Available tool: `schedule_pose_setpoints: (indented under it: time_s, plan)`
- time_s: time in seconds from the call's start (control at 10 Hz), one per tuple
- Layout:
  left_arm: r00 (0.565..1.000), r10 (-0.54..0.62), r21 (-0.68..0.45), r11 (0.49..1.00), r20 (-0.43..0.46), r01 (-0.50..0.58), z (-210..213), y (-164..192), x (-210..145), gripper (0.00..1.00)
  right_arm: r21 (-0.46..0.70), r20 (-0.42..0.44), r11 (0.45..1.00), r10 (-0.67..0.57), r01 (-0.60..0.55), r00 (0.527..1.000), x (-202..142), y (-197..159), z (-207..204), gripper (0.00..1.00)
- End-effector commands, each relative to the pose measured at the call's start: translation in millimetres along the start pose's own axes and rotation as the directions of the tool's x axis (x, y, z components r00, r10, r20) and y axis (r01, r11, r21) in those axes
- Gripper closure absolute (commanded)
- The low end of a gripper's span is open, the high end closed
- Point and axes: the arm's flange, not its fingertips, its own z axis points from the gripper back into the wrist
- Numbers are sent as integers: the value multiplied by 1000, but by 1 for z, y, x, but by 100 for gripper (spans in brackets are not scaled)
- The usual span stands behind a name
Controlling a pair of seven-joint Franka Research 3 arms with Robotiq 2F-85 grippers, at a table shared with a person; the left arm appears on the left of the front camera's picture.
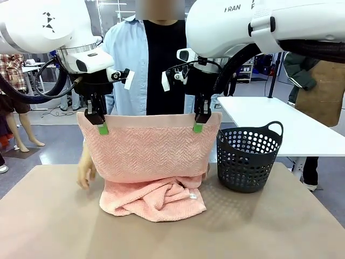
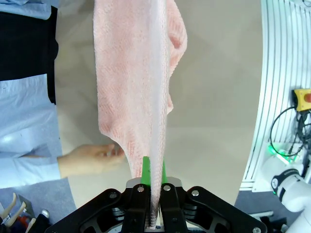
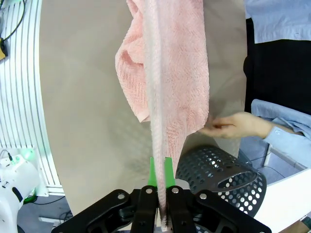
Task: Fold the towel.
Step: Release the end of the 100 cm Hotel Towel you were holding and grab the top end of the folded side.
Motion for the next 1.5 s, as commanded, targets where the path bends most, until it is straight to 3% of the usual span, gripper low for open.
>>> schedule_pose_setpoints:
  time_s: [0.0,1.4]
  plan:
    - [1000,2,1,1000,1,-2,1,0,-1,100,0,0,1000,1,-1,1000,-1,0,0,100]
    - [1000,2,1,1000,1,-2,1,0,-1,100,0,0,1000,1,-1,1000,-1,0,0,100]
